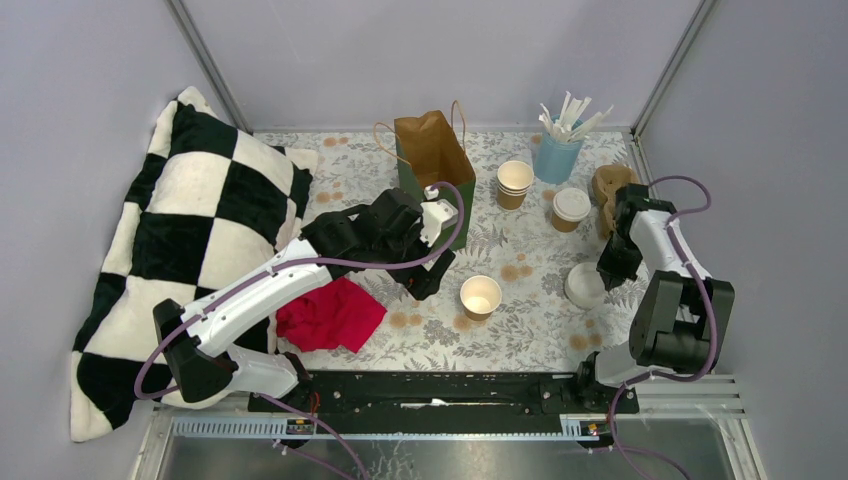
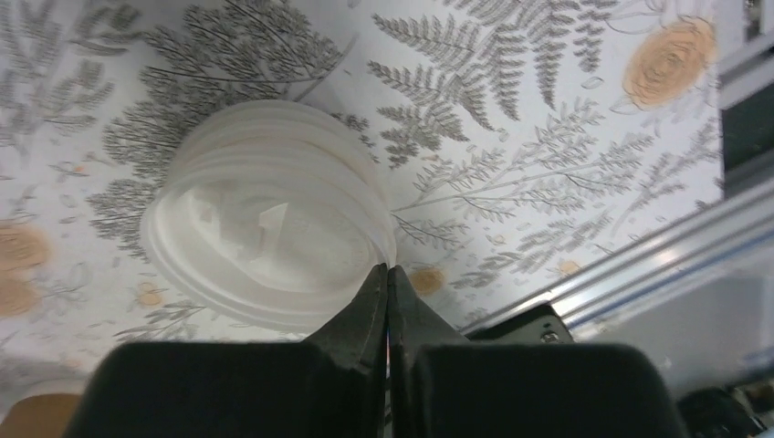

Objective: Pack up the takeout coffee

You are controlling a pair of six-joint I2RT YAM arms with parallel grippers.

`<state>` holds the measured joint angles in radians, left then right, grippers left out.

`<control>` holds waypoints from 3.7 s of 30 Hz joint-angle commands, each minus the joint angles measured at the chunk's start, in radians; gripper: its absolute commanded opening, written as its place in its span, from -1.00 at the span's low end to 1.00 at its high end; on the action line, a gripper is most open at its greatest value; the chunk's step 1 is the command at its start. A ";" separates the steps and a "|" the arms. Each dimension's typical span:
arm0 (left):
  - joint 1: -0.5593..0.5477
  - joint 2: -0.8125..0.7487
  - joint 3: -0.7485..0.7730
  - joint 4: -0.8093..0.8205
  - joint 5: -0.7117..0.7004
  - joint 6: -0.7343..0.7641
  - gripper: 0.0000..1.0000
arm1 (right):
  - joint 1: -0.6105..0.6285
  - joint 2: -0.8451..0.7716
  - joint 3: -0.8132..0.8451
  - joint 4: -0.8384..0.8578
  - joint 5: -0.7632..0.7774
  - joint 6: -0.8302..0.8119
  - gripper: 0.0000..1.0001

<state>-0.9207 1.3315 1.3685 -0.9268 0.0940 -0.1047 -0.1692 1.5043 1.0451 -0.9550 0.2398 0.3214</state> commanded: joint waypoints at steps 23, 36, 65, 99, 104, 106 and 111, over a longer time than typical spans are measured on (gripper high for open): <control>-0.007 0.010 0.066 0.013 -0.011 0.011 0.97 | -0.241 -0.065 0.018 0.005 -0.388 -0.041 -1.00; 0.017 0.059 0.158 -0.019 -0.021 -0.035 0.97 | -0.137 -0.122 0.128 -0.040 -0.476 -0.092 -1.00; -0.011 0.308 0.368 0.005 -0.045 -0.626 0.20 | 0.620 -0.179 0.312 0.028 -0.502 -0.054 -1.00; 0.018 0.334 0.457 -0.113 -0.133 -0.593 -1.00 | 0.670 -0.223 0.388 0.018 -0.461 -0.025 0.19; 0.150 0.125 0.223 0.158 0.137 -0.634 -1.00 | 0.668 -0.291 0.490 0.038 -0.460 -0.014 0.66; 0.213 0.034 0.118 0.296 0.250 -0.672 -1.00 | 0.667 -0.325 0.561 0.067 -0.476 -0.009 0.81; 0.383 -0.178 -0.209 0.897 0.598 -0.896 -1.00 | 0.668 -0.383 0.619 0.238 -0.656 0.049 0.99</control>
<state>-0.6250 1.2930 1.3411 -0.6193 0.3382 -0.8013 0.4904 1.1851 1.6100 -0.8764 -0.2638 0.3210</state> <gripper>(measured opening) 0.005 0.988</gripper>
